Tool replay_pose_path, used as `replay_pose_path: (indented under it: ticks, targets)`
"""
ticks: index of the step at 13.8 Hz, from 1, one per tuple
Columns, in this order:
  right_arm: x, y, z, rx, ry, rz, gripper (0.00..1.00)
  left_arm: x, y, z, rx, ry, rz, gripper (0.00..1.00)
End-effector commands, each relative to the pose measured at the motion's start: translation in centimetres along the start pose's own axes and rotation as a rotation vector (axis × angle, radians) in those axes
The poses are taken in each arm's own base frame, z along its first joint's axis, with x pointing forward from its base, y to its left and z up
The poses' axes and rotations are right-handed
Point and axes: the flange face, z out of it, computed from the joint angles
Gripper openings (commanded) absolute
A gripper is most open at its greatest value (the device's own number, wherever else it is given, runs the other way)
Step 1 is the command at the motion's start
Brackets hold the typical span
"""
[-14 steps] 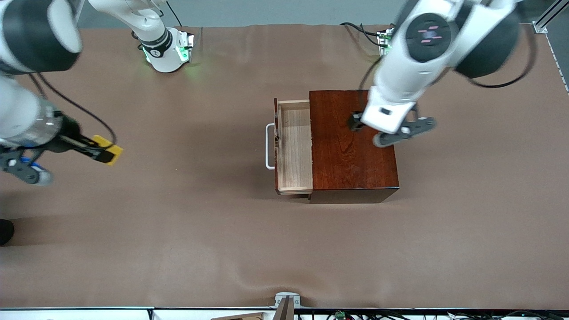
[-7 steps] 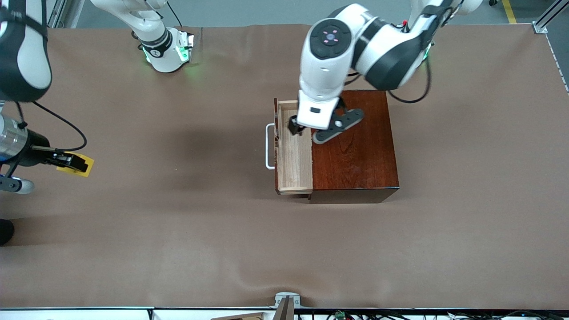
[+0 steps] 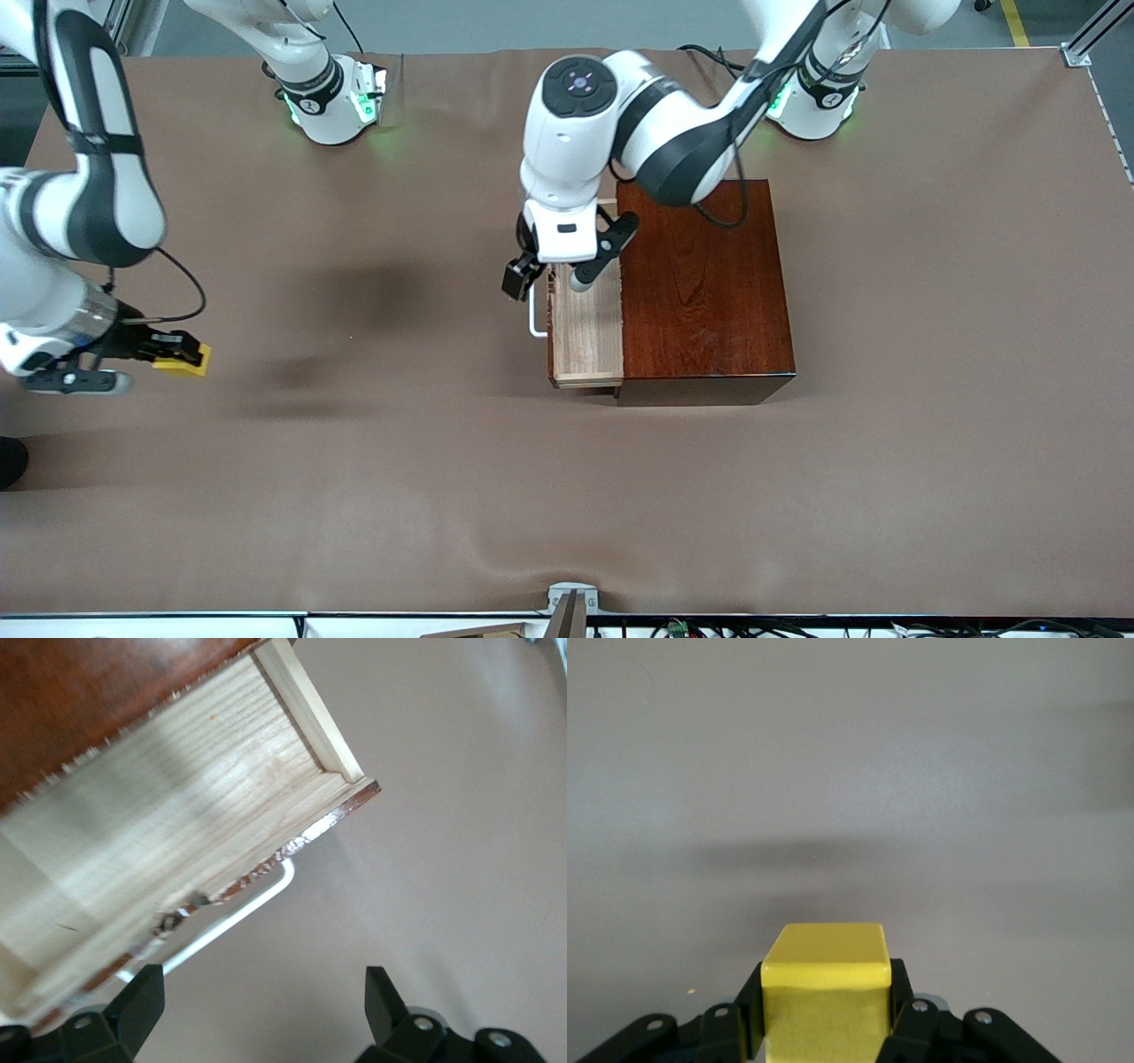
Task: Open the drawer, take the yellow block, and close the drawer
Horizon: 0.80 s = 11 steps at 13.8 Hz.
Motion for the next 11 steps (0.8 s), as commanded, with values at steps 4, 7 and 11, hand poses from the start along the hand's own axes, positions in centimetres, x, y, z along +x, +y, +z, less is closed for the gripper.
replay_pose_path:
  ticks: [4, 7, 11]
  targets:
    - [-0.7, 1.4, 10.5, 0.012, -0.019, 0.01, 0.0, -3.2, -0.2, 3.1, -0.058, 0.083, -0.391, 1.0]
    - [-0.7, 1.4, 12.7, 0.013, -0.034, 0.007, 0.0, -3.9, -0.9, 5.3, -0.025, 0.081, -0.48, 1.0]
    - [-1.0, 1.3, 14.6, 0.015, -0.062, 0.006, 0.0, -3.3, -1.1, 7.2, 0.053, 0.022, -0.552, 1.0]
